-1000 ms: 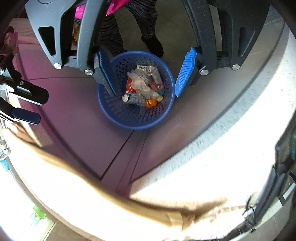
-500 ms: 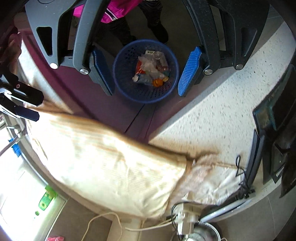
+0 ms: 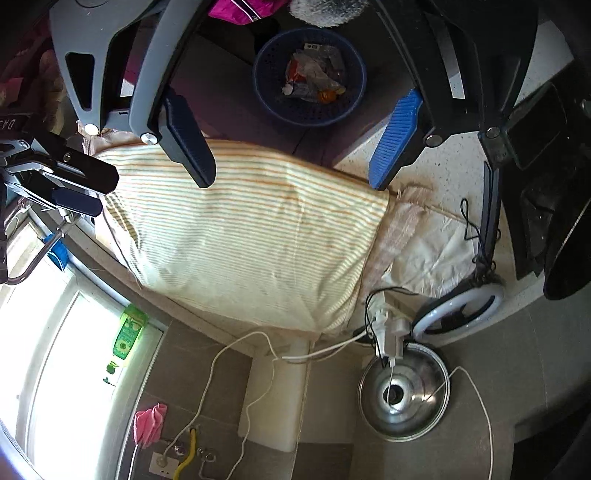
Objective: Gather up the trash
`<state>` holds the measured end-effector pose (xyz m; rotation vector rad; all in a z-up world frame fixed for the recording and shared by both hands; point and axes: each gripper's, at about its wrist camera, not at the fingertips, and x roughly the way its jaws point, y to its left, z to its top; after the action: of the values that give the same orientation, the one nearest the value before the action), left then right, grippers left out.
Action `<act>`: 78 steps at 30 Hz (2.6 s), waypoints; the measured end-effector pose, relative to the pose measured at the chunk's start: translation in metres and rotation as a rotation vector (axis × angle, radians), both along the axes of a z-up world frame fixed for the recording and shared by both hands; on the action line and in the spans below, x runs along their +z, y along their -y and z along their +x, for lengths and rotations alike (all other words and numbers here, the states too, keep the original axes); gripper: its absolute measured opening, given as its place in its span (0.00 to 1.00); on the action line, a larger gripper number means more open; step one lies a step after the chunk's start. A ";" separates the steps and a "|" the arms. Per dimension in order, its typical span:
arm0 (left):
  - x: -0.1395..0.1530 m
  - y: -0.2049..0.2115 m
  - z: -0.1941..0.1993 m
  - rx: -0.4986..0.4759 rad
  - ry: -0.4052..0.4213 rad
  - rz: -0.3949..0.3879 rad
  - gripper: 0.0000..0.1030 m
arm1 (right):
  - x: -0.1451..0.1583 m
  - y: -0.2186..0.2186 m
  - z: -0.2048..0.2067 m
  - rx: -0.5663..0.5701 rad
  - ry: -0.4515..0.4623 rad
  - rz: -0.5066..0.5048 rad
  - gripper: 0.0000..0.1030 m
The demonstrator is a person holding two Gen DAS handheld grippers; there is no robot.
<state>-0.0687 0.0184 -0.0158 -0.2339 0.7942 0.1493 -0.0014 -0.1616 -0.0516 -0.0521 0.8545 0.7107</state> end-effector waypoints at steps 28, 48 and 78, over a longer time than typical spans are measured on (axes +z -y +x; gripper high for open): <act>0.045 0.028 0.015 -0.016 0.079 0.038 0.99 | 0.047 0.022 0.009 -0.045 0.109 0.112 1.00; 0.047 0.031 0.016 -0.017 0.084 0.042 0.99 | 0.044 0.020 0.012 -0.034 0.099 0.112 1.00; 0.054 0.033 0.015 -0.027 0.083 0.064 0.99 | 0.039 0.023 0.014 -0.063 0.067 0.127 1.00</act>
<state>-0.0535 -0.0142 0.0379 -0.1677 0.7089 0.1387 0.0127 -0.1841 -0.0130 0.0641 0.7425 0.6987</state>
